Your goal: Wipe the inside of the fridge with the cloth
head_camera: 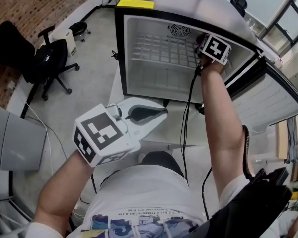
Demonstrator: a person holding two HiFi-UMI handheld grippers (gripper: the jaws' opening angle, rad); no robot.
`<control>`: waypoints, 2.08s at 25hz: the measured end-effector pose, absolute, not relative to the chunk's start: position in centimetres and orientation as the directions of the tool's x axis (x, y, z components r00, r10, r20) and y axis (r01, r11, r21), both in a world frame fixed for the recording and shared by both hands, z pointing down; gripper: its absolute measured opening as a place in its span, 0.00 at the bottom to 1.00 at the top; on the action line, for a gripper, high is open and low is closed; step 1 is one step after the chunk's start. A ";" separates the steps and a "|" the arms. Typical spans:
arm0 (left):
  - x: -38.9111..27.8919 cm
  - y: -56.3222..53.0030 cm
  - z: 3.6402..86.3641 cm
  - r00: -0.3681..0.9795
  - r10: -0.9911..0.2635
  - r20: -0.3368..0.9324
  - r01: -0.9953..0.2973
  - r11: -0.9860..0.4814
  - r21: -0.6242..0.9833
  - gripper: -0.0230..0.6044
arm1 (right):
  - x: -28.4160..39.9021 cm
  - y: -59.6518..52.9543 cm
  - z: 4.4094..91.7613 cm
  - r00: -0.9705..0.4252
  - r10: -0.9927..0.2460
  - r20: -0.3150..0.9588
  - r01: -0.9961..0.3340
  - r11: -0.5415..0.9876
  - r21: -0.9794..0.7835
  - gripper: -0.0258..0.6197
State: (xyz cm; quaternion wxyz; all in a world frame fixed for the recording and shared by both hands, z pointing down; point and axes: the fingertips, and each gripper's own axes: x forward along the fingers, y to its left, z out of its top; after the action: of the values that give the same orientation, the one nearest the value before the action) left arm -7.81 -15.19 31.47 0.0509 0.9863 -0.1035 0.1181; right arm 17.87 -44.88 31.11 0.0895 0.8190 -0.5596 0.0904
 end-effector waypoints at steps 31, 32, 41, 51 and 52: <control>-10.7 -11.4 31.8 0.962 -0.115 0.249 -0.166 -0.967 0.193 0.05 | 18.1 -34.8 30.4 0.407 -0.895 0.181 -0.811 -0.445 -0.379 0.12; -10.9 -11.2 31.9 0.962 -0.112 0.249 -0.163 -0.967 0.194 0.05 | 18.1 -34.3 30.4 0.409 -0.894 0.182 -0.809 -0.448 -0.382 0.12; -12.1 -8.9 32.2 0.964 -0.092 0.250 -0.144 -0.970 0.195 0.05 | 18.5 -29.7 30.0 0.435 -0.884 0.170 -0.790 -0.465 -0.400 0.12; -12.1 -6.4 32.5 0.966 -0.059 0.253 -0.111 -0.974 0.197 0.05 | 17.7 -24.7 29.7 0.409 -0.899 0.153 -0.810 -0.435 -0.393 0.12; -12.0 -6.2 32.5 0.966 -0.055 0.251 -0.107 -0.974 0.198 0.05 | 17.2 -24.3 29.4 0.390 -0.910 0.143 -0.827 -0.414 -0.381 0.12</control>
State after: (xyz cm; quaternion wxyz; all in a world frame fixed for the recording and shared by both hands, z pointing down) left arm -12.01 -6.16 32.51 0.1053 0.9859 -0.0412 0.1231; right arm 17.24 -24.33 29.35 -0.1247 0.8243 -0.5266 0.1662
